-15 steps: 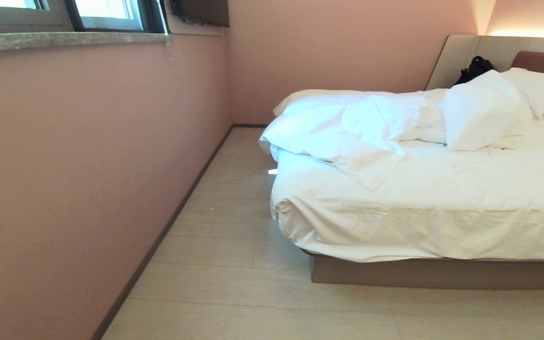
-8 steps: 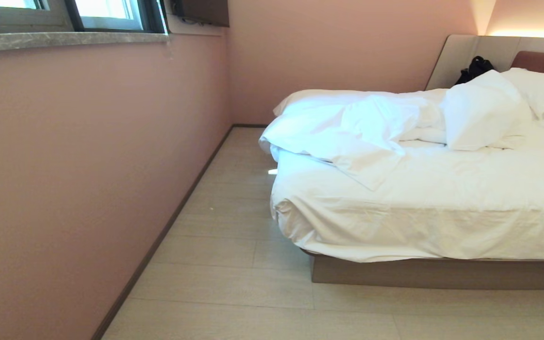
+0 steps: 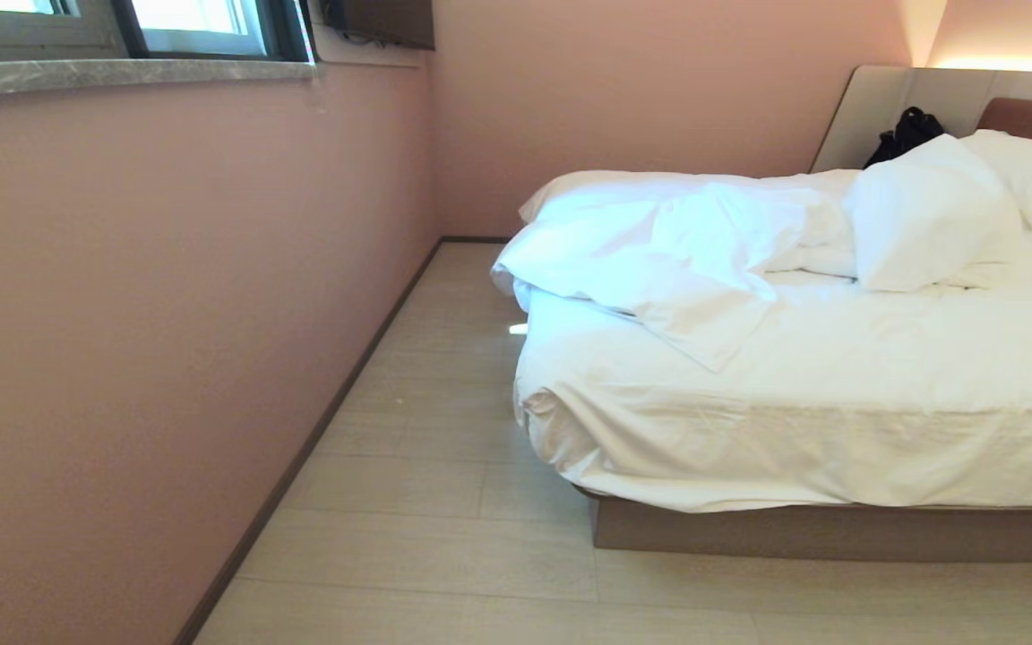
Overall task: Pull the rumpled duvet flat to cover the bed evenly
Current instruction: Hold the folded corner of the quilt
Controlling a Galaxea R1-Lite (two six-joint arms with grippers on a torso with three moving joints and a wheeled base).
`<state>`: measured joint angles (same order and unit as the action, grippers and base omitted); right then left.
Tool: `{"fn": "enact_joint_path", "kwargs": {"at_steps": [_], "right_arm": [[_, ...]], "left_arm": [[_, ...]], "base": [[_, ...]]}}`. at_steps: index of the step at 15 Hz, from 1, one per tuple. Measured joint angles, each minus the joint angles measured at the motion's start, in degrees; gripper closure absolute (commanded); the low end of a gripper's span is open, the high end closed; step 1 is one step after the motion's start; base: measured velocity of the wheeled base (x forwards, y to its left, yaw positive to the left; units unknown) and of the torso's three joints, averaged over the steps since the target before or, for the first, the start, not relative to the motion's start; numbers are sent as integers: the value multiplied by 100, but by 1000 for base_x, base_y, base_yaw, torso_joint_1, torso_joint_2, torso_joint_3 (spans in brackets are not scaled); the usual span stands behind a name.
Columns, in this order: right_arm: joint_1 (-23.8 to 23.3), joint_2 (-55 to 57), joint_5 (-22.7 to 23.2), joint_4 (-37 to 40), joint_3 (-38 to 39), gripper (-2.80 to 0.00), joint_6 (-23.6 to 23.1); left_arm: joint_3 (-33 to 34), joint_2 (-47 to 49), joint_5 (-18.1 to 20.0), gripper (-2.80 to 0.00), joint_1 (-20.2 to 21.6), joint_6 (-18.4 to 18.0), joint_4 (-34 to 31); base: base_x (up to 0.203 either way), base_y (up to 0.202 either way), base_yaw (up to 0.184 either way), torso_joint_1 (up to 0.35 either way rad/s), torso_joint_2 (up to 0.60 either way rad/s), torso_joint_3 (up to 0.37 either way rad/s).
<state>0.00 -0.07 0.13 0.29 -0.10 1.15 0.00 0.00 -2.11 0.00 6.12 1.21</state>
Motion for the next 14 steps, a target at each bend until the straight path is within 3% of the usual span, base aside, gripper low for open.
{"fn": "enact_joint_path", "kwargs": {"at_steps": [14], "right_arm": [[0, 0, 1, -2, 0, 0, -2]], "left_arm": [[0, 0, 0, 0, 0, 5, 0]], "base": [[195, 0, 1, 2, 3, 4]]}}
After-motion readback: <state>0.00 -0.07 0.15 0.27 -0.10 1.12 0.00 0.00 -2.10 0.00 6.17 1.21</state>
